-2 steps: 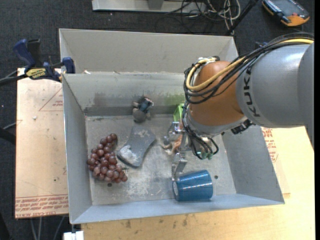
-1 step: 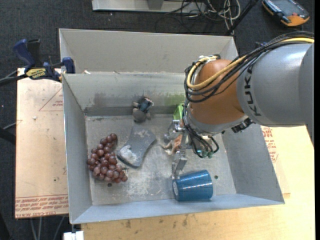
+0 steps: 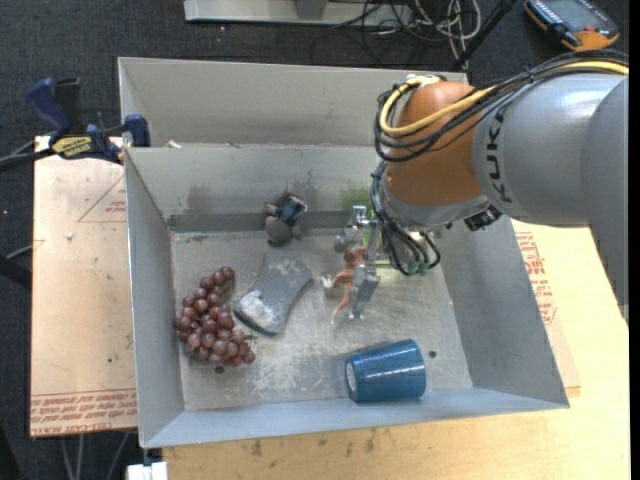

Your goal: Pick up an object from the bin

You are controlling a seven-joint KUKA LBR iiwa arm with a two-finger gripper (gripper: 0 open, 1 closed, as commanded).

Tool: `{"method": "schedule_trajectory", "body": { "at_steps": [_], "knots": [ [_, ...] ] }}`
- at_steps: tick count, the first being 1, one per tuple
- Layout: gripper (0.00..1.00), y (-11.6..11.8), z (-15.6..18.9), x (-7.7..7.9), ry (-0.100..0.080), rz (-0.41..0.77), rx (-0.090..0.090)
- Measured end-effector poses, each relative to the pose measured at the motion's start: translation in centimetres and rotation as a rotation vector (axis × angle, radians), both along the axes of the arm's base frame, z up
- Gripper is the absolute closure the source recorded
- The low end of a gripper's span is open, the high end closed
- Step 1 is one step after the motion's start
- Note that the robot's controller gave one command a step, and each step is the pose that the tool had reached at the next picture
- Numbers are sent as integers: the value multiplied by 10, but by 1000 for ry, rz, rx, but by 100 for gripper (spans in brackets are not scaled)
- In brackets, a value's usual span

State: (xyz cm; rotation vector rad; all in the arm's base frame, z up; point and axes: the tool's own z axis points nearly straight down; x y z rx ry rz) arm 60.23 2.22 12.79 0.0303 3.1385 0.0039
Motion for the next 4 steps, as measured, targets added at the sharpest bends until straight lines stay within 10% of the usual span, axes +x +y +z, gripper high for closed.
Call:
{"method": "schedule_trajectory", "body": {
  "at_steps": [1, 4],
  "knots": [
    [100, -62, -29, -43, 7, 73, -3],
    [100, -60, 52, -40, -5, 74, -3]
  ]
}}
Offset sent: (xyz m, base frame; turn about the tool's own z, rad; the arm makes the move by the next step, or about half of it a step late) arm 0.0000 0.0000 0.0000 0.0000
